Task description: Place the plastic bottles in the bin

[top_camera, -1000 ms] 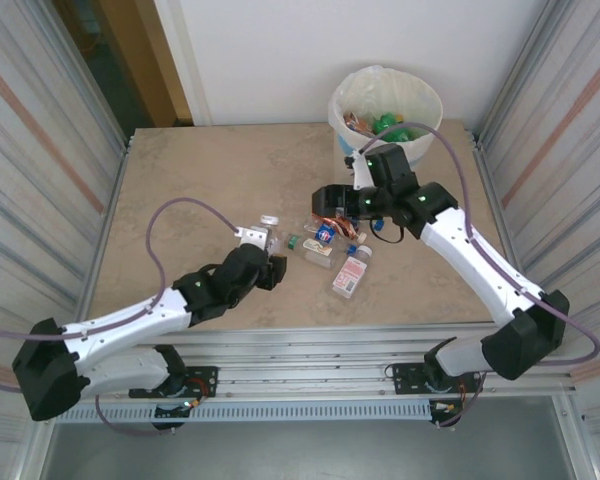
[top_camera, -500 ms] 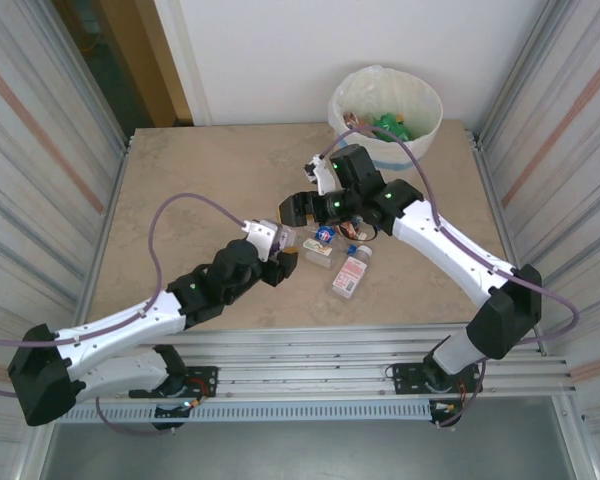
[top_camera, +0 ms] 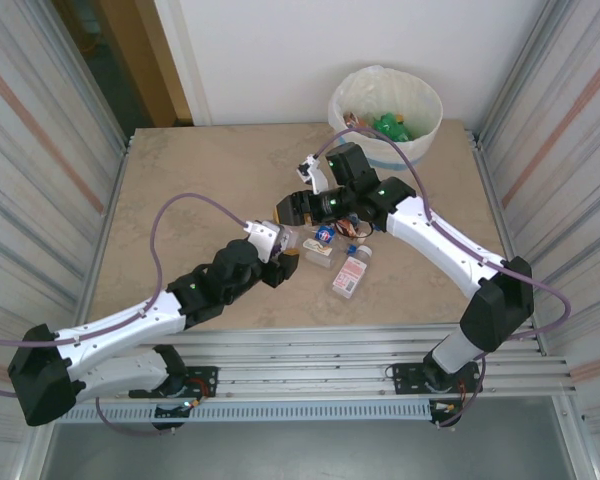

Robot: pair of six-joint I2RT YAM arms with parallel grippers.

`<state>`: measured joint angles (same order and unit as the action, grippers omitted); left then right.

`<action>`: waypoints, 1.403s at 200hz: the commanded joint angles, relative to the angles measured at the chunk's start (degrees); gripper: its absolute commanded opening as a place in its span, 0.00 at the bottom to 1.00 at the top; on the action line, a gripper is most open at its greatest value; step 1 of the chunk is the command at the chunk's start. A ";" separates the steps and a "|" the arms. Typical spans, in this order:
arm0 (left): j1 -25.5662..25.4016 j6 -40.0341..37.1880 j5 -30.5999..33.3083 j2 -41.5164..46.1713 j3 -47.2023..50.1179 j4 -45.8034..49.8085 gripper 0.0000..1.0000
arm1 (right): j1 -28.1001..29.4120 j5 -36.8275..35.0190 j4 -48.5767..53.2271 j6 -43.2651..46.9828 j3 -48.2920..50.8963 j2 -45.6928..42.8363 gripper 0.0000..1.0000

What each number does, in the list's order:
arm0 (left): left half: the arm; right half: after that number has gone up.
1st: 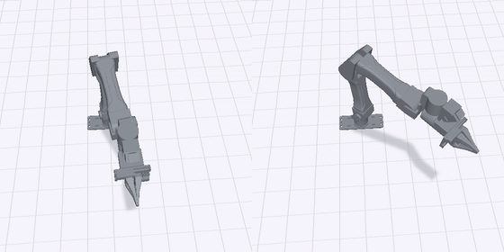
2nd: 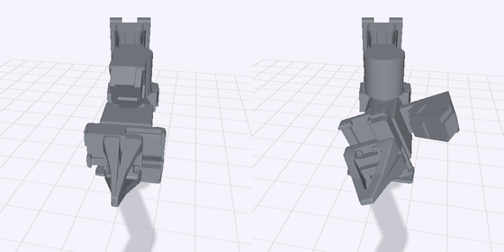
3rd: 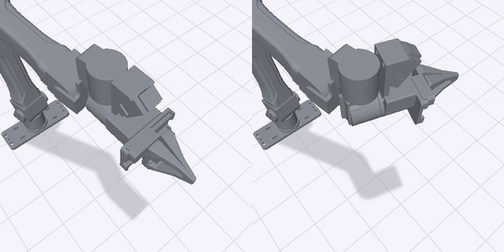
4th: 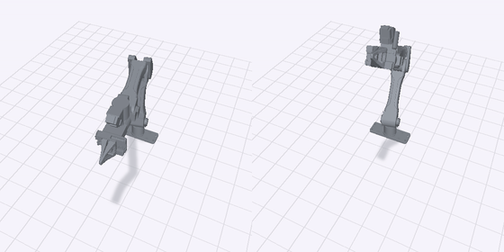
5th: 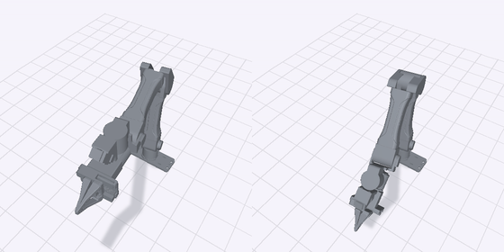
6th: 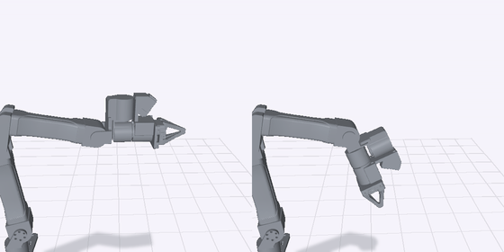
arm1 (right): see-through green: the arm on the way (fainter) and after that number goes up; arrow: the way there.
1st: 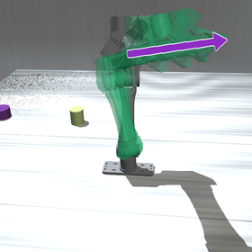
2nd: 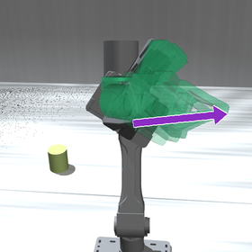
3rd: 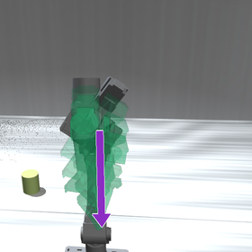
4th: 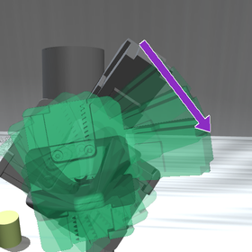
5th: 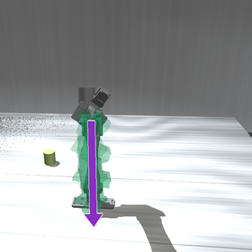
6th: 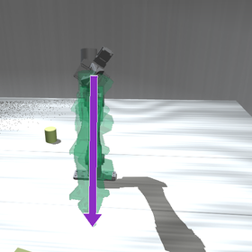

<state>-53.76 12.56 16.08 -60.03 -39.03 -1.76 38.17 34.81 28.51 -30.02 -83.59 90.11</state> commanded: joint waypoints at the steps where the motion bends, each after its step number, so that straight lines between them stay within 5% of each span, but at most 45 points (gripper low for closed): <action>1: -0.31 -2.23 -0.15 1.66 -2.47 -4.42 0.44 | 1.09 1.90 2.85 1.21 -1.13 1.48 0.67; 52: -0.30 -3.53 -0.59 3.60 -1.72 -4.86 0.44 | -0.69 1.46 4.84 1.81 -0.24 0.48 0.54; 105: -0.35 -3.78 -1.72 3.51 -1.89 -4.57 0.49 | -1.20 2.10 2.85 0.92 0.13 -0.76 0.29; 125: -0.34 -3.46 -1.07 3.71 -2.19 -4.22 0.60 | -1.79 2.02 2.32 0.12 0.17 -1.37 0.23; 151: -0.34 -2.76 -1.36 4.98 -2.58 -3.79 0.98 | -3.28 1.15 1.72 -0.46 0.06 -2.65 0.16; 214: -0.36 -1.84 -3.80 12.80 -1.19 -3.39 0.99 | -11.32 -1.65 2.17 0.04 -8.12 -6.53 0.12; 280: -0.37 -0.16 1.03 19.50 3.74 -1.96 0.99 | -27.60 -7.07 -5.42 -5.76 -19.22 -4.56 0.11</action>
<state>-53.76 10.90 14.11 -42.48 -37.06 -3.70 15.27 30.63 28.21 -31.20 -99.85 85.01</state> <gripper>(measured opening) 0.987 0.456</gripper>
